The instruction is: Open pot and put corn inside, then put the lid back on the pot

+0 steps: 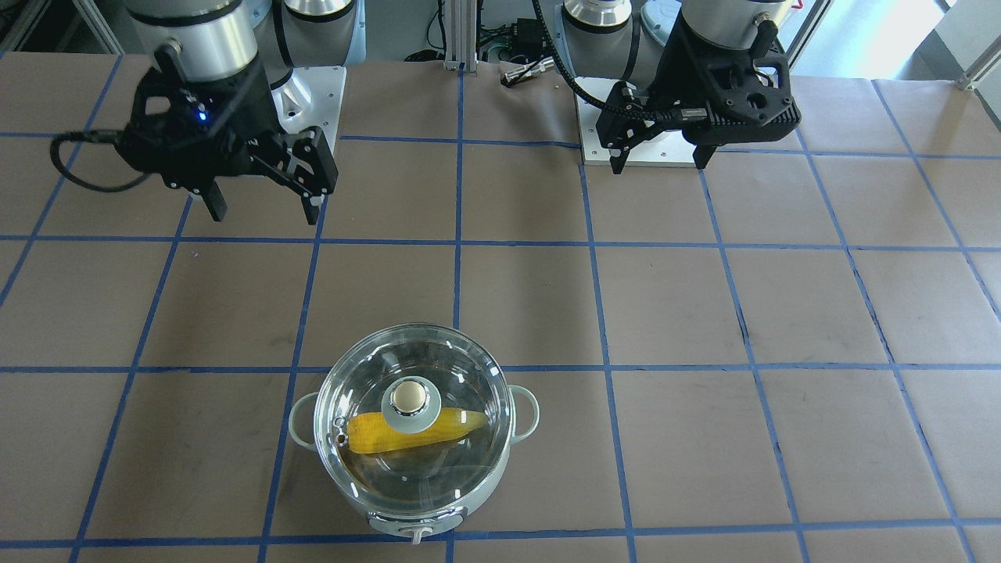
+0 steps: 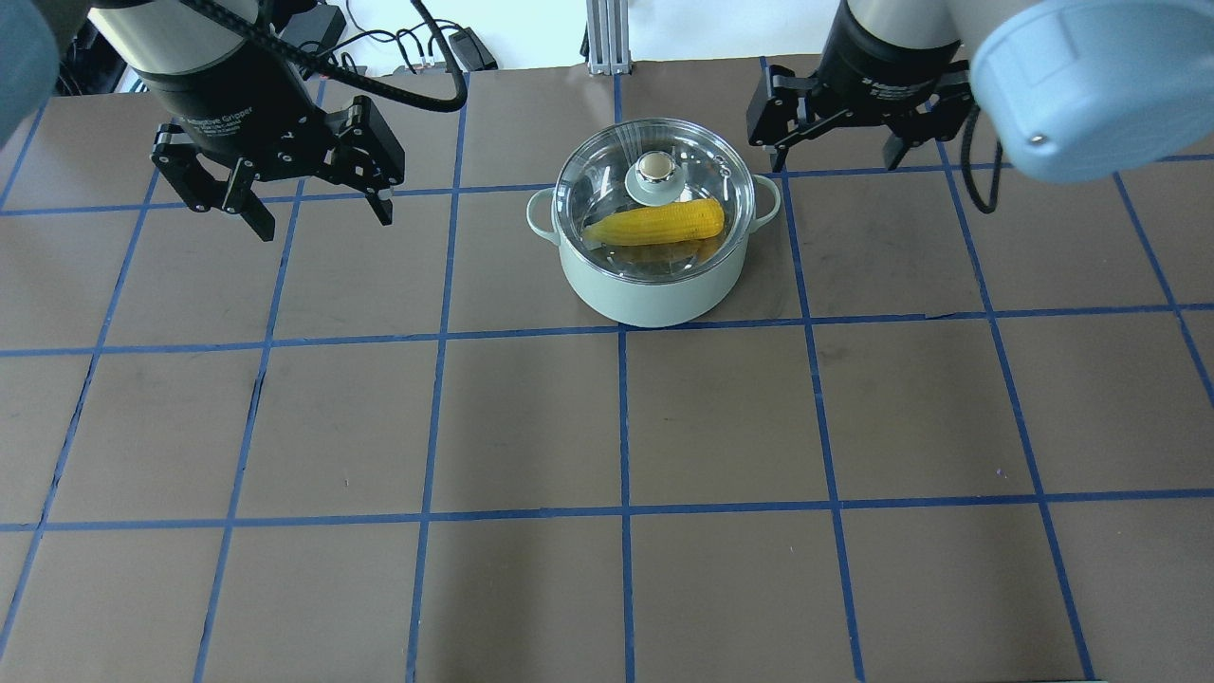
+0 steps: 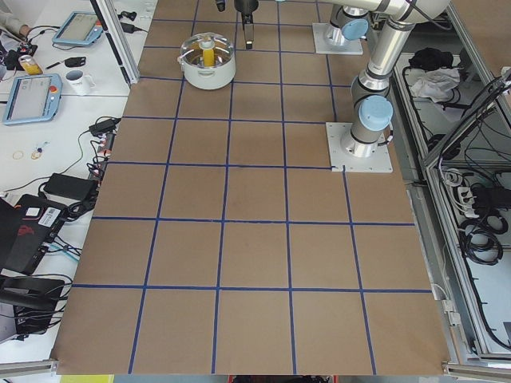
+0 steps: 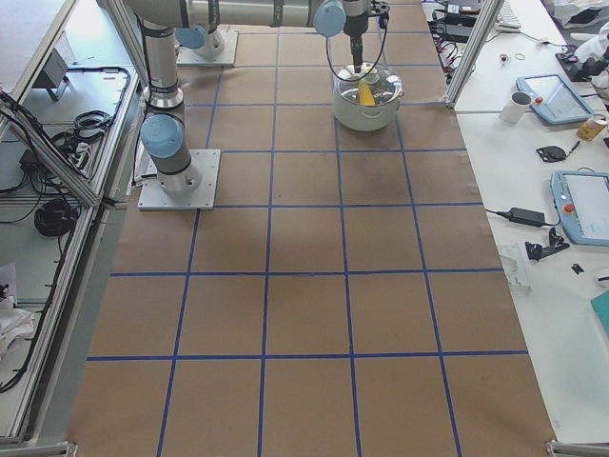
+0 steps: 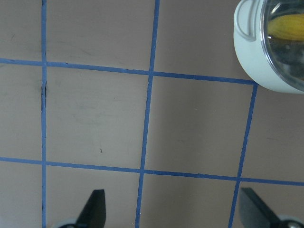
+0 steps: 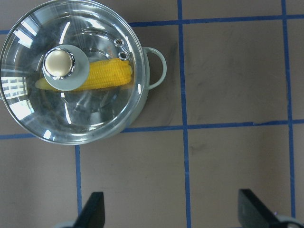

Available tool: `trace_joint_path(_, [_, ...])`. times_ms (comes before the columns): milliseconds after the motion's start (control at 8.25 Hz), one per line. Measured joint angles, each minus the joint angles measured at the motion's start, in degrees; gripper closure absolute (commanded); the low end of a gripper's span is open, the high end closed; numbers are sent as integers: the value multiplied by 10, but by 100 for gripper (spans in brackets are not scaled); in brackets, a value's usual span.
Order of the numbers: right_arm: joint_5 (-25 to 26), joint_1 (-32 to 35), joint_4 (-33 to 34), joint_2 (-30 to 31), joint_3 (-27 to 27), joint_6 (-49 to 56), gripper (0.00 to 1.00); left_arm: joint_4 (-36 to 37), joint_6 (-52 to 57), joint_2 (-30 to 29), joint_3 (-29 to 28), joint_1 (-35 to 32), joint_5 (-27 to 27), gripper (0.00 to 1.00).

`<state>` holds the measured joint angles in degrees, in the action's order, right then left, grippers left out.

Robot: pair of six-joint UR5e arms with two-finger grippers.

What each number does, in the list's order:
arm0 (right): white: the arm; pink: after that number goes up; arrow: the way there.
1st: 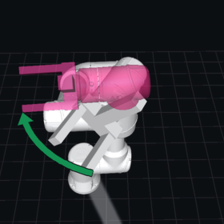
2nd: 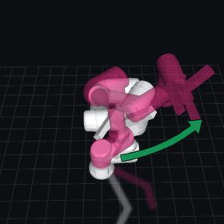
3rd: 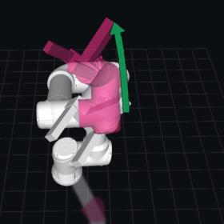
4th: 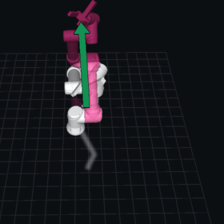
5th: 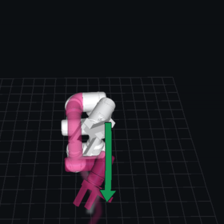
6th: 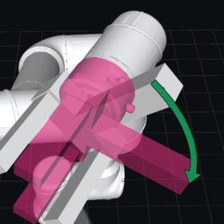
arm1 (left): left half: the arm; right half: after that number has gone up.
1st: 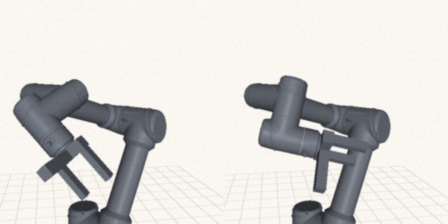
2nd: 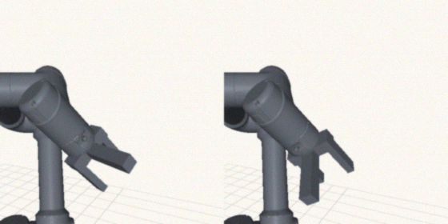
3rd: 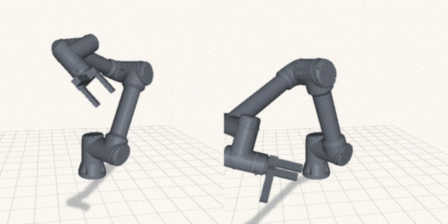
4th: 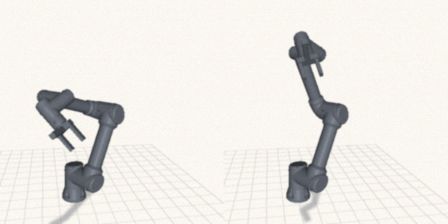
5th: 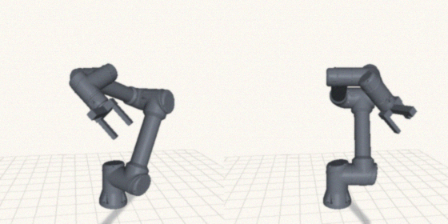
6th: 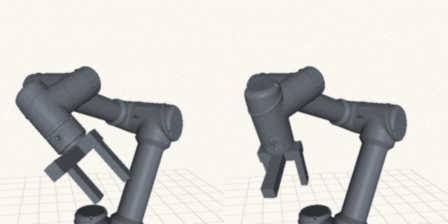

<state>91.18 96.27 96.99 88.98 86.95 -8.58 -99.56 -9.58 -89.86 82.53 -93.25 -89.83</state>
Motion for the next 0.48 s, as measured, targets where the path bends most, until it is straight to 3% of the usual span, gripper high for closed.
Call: trace_joint_path(485, [-1, -9, -46, 61, 1, 17, 0, -1, 3, 2, 0, 0, -1, 0])
